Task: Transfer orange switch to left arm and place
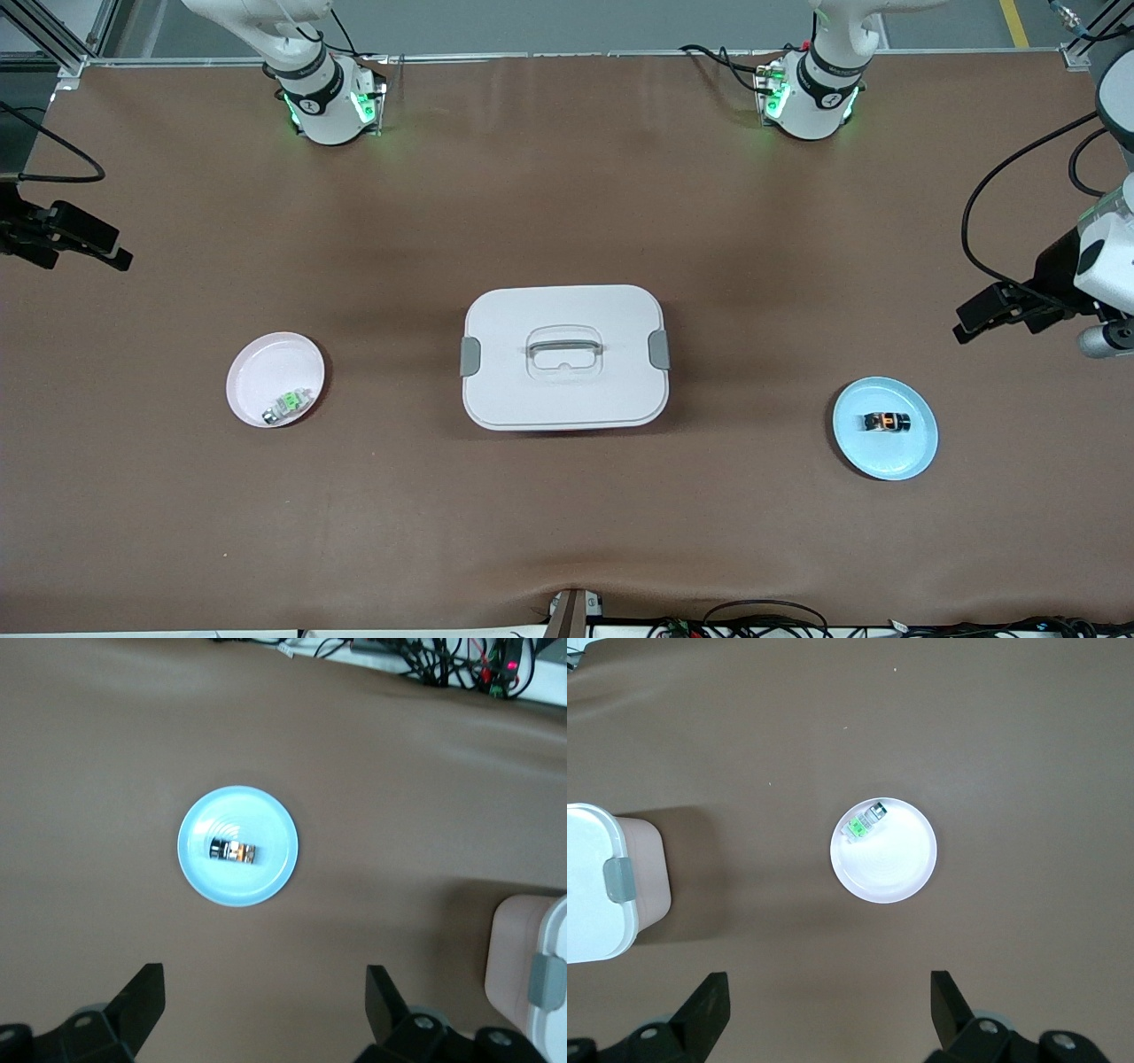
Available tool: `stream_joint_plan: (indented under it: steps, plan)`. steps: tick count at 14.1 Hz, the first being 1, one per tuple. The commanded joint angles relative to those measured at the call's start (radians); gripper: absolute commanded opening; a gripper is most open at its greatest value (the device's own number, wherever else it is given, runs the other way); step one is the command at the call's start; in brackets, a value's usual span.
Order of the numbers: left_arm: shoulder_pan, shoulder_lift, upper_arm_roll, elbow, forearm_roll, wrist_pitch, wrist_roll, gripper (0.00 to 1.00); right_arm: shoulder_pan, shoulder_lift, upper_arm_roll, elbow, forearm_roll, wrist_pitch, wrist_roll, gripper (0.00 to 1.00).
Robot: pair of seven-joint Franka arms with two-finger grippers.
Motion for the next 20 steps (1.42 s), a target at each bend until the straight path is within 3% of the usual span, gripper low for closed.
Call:
stream_joint_plan:
  steps: [1, 3, 5, 6, 8, 11, 14, 16, 20]
  plan:
    - [0.020, -0.099, -0.002, -0.054, -0.016, -0.047, 0.028, 1.00, -0.010, -0.012, 0.008, 0.004, -0.017, -0.015, 0.000, 1.00]
    - [0.020, -0.181, -0.002, -0.120, -0.016, -0.047, 0.028, 1.00, -0.008, -0.013, 0.005, 0.004, -0.025, -0.014, 0.003, 1.00]
    - [0.020, -0.256, -0.002, -0.192, -0.016, -0.038, 0.028, 1.00, 0.008, -0.013, 0.014, 0.002, -0.110, -0.017, 0.011, 1.00]
    - [0.018, -0.279, -0.003, -0.208, -0.016, -0.038, 0.028, 1.00, 0.024, -0.013, 0.017, 0.002, -0.156, -0.017, 0.017, 1.00]
    - [0.017, -0.304, -0.003, -0.217, -0.016, -0.039, 0.028, 1.00, 0.025, -0.013, 0.013, 0.004, -0.155, -0.015, 0.025, 1.00]
    - [0.012, -0.287, -0.026, -0.177, -0.005, -0.041, 0.028, 1.00, 0.024, -0.013, 0.013, 0.007, -0.150, -0.020, 0.029, 1.00]
    - [0.012, -0.245, -0.027, -0.134, -0.002, -0.058, 0.029, 1.00, 0.006, -0.012, 0.003, 0.038, -0.056, -0.066, 0.058, 1.00]
    - [0.010, -0.224, -0.028, -0.105, 0.001, -0.076, 0.032, 1.00, -0.011, -0.012, 0.005, 0.039, -0.040, -0.069, 0.058, 1.00]
    - [0.007, -0.128, -0.026, 0.042, 0.021, -0.260, 0.072, 1.00, -0.011, -0.013, 0.006, 0.039, -0.041, -0.075, 0.051, 1.00]
